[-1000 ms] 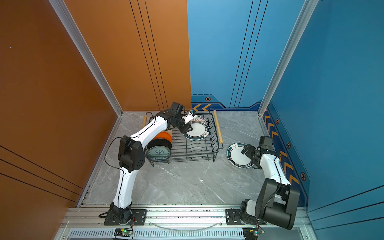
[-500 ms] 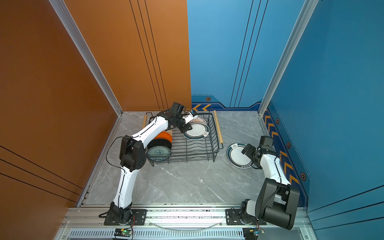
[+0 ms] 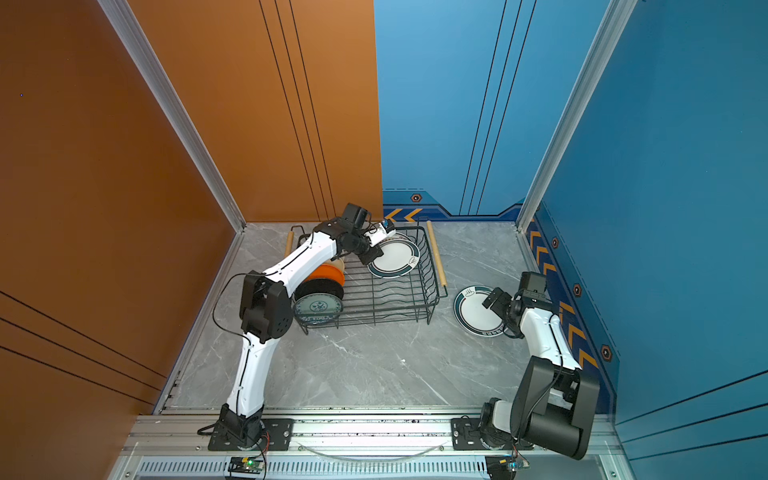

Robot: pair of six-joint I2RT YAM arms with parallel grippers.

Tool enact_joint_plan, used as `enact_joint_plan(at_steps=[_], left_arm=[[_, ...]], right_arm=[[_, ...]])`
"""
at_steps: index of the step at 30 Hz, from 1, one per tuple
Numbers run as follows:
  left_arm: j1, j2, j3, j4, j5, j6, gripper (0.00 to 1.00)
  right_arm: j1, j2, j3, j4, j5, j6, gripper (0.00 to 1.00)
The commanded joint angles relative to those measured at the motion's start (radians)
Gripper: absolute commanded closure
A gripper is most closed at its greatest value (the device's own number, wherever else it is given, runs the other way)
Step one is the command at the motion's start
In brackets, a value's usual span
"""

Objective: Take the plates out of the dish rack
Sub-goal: 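Grasp the next white plate in the rack with the left gripper, then lift the plate out with the left gripper while the right reaches toward it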

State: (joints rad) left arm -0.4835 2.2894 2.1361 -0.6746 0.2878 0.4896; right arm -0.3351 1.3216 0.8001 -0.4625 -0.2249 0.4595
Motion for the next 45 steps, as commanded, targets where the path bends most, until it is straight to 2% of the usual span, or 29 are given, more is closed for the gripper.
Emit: enact_joint_plan(at_steps=[1,7,17,23,28,33,36,45], left_arm=[[-0.002,-0.011,0.006,-0.080,-0.005,-0.029,0.96],[-0.006,-0.055,-0.017,-0.086,-0.029,-0.031,1.00],[-0.015,-0.180,-0.078,-0.090,-0.080,-0.052,1.00],[-0.030,-0.266,-0.075,-0.129,-0.106,-0.151,1.00],[-0.045,-0.370,-0.106,-0.136,-0.157,-0.335,1.00],[-0.036,-0.454,-0.165,-0.135,-0.153,-0.650,1.00],[-0.042,-0.513,-0.240,-0.107,-0.128,-0.797,1.00],[-0.054,-0.743,-0.644,0.320,-0.007,-1.170,1.00]], right_arm=[[-0.005,-0.016,0.005,-0.004,-0.018,-0.019,0.00],[-0.006,-0.031,0.002,-0.007,-0.025,-0.018,0.00],[-0.008,-0.109,-0.006,-0.039,0.032,-0.001,0.00],[-0.006,-0.184,-0.004,-0.048,0.023,0.014,0.00],[0.049,-0.245,0.047,-0.055,-0.034,0.019,0.00],[0.163,-0.326,0.115,-0.047,-0.056,0.087,0.00],[0.241,-0.349,0.157,-0.015,-0.093,0.148,0.00],[0.541,-0.246,0.201,0.192,-0.175,0.334,0.00]])
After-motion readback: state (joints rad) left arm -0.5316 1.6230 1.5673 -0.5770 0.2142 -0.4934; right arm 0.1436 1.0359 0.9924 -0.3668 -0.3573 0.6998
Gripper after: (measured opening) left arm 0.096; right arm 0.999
